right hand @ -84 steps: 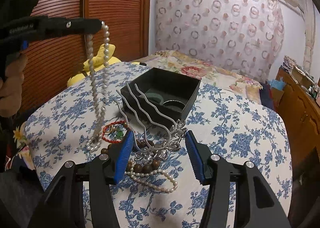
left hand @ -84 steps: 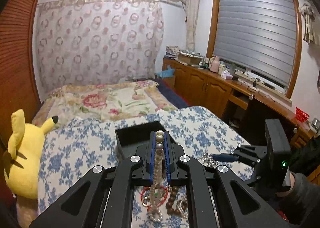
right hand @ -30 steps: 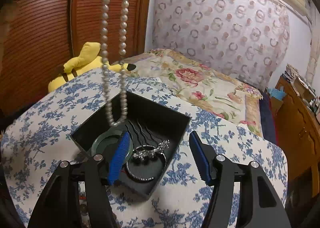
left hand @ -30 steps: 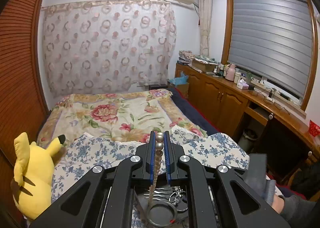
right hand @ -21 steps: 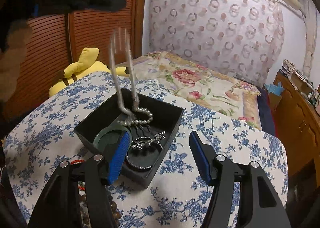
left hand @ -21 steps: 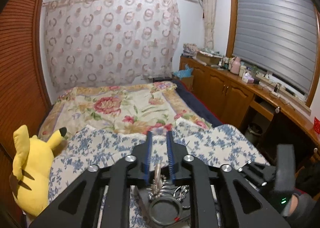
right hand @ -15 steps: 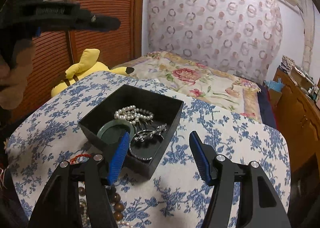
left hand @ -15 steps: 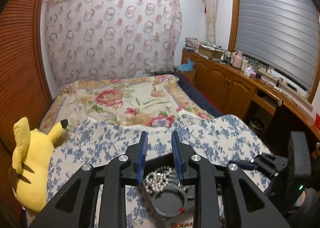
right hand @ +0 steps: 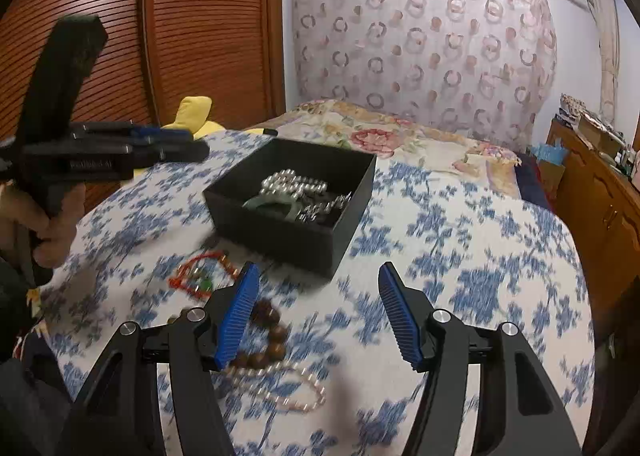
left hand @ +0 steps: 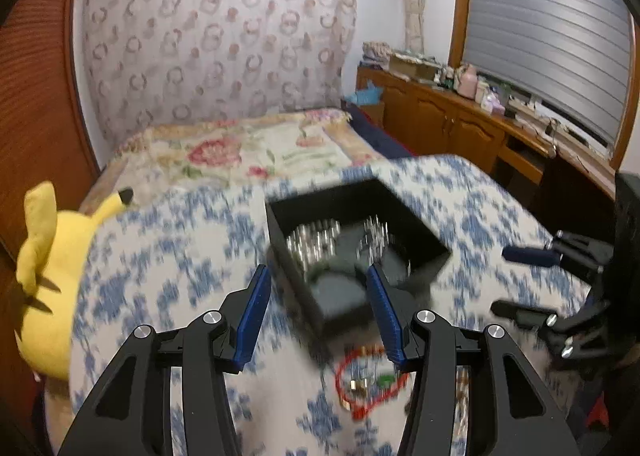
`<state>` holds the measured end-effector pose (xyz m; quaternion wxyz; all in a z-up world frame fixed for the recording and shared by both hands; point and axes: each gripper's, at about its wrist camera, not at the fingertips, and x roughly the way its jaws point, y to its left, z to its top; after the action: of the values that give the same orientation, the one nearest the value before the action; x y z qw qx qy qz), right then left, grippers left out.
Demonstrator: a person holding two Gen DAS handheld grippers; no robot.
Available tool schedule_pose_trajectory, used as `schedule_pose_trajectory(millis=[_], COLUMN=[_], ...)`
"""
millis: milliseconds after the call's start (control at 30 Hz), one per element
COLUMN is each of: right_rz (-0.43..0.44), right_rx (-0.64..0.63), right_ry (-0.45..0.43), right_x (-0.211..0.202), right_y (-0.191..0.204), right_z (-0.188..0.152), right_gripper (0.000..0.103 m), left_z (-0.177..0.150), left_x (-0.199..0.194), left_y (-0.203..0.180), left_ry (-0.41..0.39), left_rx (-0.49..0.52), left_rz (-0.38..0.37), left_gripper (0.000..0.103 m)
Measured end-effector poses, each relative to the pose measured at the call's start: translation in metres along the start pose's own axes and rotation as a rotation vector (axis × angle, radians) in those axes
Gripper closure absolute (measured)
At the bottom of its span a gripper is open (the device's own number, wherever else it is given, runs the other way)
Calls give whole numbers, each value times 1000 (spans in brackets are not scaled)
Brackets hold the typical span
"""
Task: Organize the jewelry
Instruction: 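Move both tools back toward the remaining bracelets and pearls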
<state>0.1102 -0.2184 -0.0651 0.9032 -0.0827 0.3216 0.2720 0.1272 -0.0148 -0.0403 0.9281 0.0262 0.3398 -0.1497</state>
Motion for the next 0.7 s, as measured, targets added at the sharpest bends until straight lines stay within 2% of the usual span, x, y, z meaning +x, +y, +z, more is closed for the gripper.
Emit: schedule_pose_trajectory(millis=[233,300,333,400,467,567,700], right_rz=[16,19,21,24,34,49,71], right_rx=[8,9,11,13,15,9,-21], right_ry=[48,63,69,78,86,95,106], right_x=[-3,-2,-2,-2,-3,-2,1], right_y=[10,12,11,11,12,19,31], right_z=[-28,-34,-36,-39,-42,-43,-44], right_gripper=[39,42,45,45,49,53,60], left_z=[-40,-49,-52,-58,-62,-68,-72], left_x=[6,6,6,3,3,4,9], left_y=[4,3,2,0,-2,-4,-6], left_ry=[76,89,94,99,105,116,141], left_rx=[-19,-22,-22,-21,-19,-16,4], left_rz=[-7,-8,-7,-5,-7,-3,7], left_gripper=[55,53,51,41,38,26,20])
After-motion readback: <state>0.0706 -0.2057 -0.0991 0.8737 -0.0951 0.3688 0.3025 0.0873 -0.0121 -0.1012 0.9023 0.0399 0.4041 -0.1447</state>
